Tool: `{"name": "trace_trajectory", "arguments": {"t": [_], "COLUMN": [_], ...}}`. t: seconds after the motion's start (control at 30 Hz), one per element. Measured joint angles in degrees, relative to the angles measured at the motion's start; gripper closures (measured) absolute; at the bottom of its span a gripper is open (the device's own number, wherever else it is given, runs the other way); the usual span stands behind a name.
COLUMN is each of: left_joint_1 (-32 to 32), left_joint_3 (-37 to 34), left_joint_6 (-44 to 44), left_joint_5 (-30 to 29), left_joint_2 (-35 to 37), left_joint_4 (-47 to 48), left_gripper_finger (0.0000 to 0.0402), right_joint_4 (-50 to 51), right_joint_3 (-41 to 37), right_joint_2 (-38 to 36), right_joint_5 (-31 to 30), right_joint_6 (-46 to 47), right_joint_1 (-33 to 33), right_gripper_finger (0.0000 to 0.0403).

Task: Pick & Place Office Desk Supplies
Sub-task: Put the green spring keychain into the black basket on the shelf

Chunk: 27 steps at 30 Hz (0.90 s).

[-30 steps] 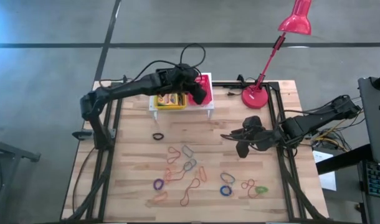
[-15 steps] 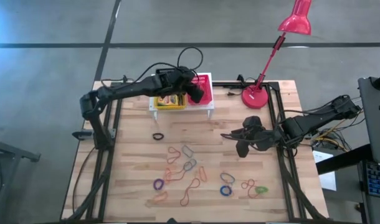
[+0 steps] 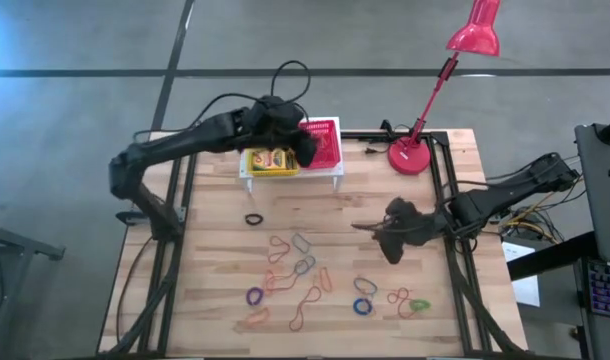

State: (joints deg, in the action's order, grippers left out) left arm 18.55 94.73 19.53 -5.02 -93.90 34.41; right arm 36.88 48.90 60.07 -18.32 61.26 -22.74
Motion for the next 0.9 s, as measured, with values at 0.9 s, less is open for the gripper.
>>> {"name": "trace_trajectory", "arguments": {"t": [0.9], "left_joint_1": [-15.6], "left_joint_3": [-21.3], "left_joint_6": [7.4], "left_joint_5": [-2.4], "left_joint_2": [22.3], "left_joint_4": [6.4], "left_gripper_finger": [0.0273], "right_joint_4": [-8.3], "right_joint_3": [-17.0], "right_joint_2": [8.7], "right_joint_5": [29.9], "right_joint_6": [29.9], "right_joint_1": [-27.0], "right_gripper_finger": [0.0265]}}
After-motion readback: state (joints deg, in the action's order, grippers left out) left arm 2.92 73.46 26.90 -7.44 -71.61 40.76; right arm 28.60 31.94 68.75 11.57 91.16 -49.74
